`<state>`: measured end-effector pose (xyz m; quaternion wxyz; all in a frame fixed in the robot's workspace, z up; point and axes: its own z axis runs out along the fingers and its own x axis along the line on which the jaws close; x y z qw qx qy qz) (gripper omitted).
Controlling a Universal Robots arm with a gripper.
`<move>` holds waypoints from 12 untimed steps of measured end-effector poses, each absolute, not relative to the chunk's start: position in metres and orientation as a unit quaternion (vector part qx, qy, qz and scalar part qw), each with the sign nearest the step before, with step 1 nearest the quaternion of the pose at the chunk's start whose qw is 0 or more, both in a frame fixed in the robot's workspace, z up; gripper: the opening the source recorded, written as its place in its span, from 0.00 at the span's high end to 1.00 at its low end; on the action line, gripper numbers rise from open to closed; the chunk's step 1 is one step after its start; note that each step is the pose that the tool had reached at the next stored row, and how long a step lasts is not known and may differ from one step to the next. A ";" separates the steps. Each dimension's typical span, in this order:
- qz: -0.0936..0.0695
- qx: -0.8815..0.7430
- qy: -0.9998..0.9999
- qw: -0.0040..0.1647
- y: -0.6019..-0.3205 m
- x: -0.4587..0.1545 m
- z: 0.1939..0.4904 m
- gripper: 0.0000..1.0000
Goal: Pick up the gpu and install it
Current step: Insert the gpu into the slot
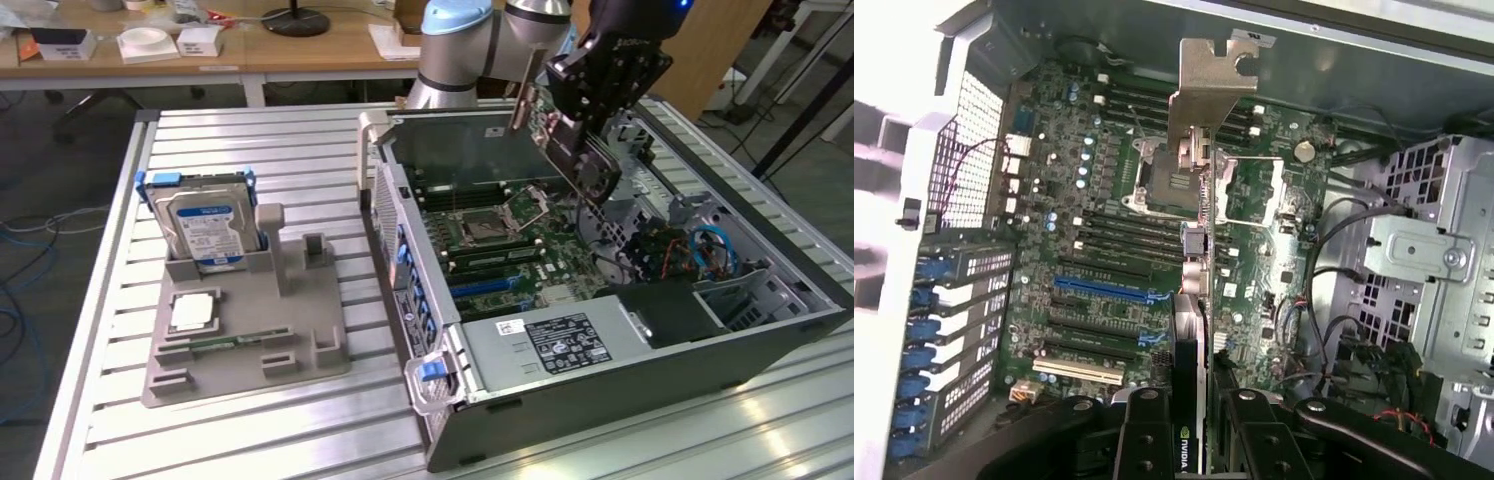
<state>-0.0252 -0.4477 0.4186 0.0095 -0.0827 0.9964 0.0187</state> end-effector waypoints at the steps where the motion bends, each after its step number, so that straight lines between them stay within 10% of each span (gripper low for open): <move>1: 0.019 -0.087 0.996 0.009 -0.448 -0.025 0.419 0.74; 12: 0.019 -0.131 0.991 0.009 -0.448 -0.025 0.419 0.74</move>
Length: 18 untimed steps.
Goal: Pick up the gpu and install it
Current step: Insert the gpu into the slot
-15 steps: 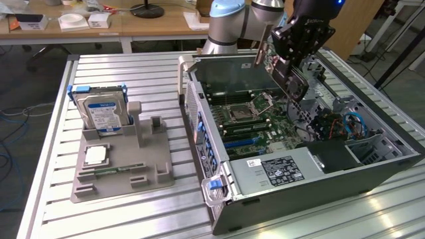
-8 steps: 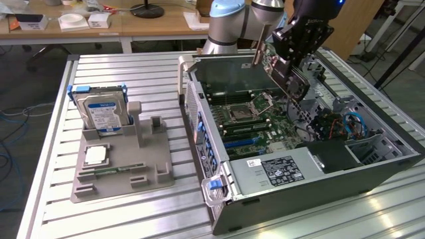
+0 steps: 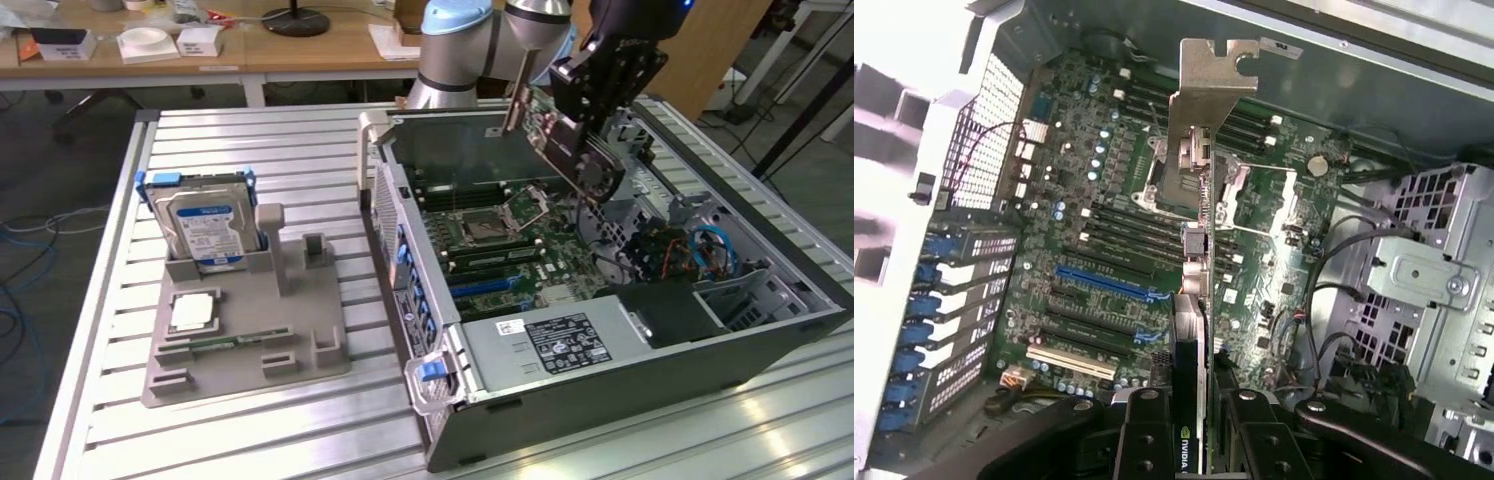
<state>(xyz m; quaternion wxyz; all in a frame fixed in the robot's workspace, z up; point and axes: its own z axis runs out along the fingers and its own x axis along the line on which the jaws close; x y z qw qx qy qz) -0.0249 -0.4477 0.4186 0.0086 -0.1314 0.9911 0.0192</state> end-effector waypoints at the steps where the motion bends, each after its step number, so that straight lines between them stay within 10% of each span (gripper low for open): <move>1: 0.019 -0.136 0.991 0.009 -0.448 -0.025 0.419 0.74; 18: 0.020 -0.207 0.978 0.007 -0.448 -0.024 0.419 0.74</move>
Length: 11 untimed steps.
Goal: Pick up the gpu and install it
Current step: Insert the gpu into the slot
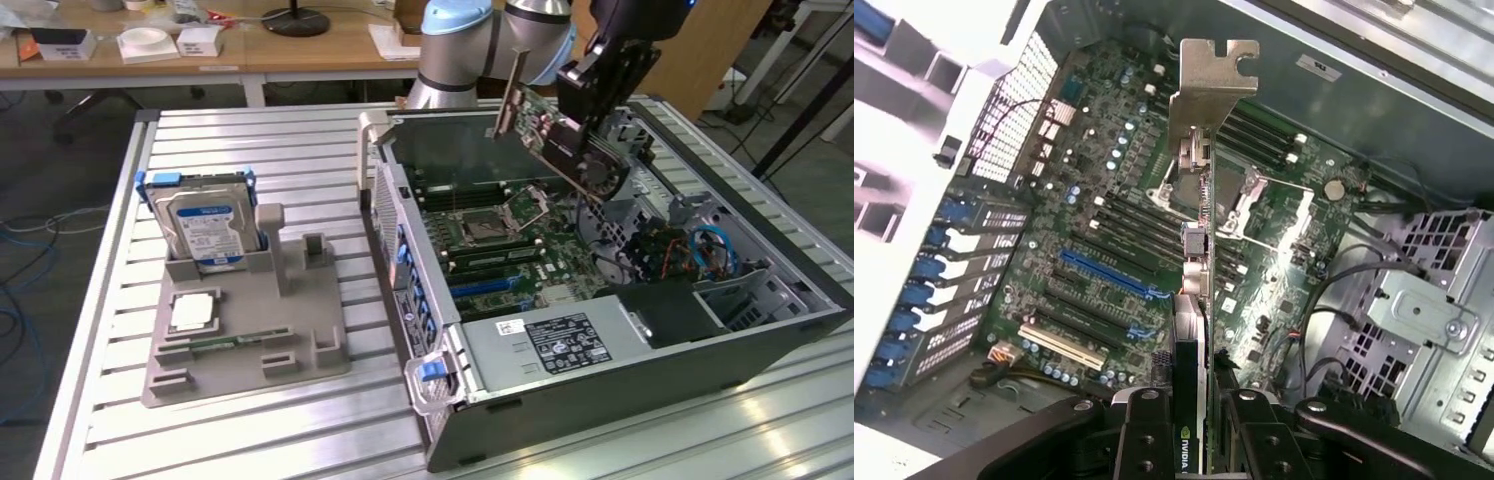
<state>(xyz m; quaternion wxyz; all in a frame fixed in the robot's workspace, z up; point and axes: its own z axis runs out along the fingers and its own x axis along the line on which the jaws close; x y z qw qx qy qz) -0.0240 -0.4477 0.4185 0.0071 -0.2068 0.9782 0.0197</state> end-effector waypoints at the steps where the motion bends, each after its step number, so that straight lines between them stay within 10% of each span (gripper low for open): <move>1: 0.020 -0.211 0.977 0.007 -0.448 -0.024 0.419 0.74; 11: 0.020 -0.253 0.967 0.006 -0.448 -0.023 0.419 0.74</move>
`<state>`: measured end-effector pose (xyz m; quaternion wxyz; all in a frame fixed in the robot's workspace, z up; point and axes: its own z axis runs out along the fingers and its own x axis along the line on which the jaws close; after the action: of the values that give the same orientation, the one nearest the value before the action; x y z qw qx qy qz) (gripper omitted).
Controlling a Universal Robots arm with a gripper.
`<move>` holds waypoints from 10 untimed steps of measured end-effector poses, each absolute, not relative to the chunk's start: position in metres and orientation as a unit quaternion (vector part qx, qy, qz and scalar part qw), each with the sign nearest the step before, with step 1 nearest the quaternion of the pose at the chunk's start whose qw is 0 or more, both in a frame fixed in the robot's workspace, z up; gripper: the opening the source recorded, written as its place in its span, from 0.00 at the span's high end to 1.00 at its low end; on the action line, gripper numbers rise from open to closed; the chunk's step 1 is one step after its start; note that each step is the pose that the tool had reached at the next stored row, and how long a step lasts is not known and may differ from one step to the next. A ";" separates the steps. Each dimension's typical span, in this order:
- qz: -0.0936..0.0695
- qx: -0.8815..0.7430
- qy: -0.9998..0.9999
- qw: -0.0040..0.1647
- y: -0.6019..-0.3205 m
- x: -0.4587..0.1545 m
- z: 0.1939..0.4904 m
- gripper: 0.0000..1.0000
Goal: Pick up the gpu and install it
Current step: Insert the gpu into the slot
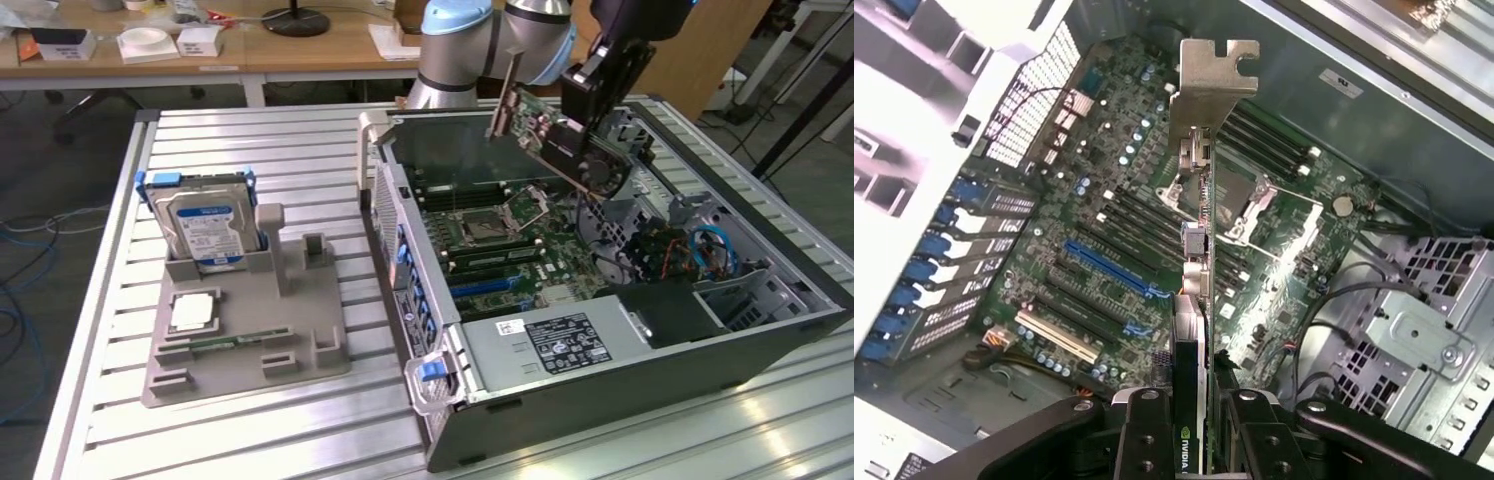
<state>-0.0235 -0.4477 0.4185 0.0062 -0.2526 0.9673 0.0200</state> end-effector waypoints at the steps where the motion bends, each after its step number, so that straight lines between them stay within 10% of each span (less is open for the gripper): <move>1: 0.020 -0.257 0.966 0.006 -0.448 -0.023 0.419 0.74; 10: 0.020 -0.293 0.956 0.005 -0.448 -0.023 0.419 0.74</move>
<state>-0.0234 -0.4477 0.4185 0.0053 -0.2933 0.9558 0.0203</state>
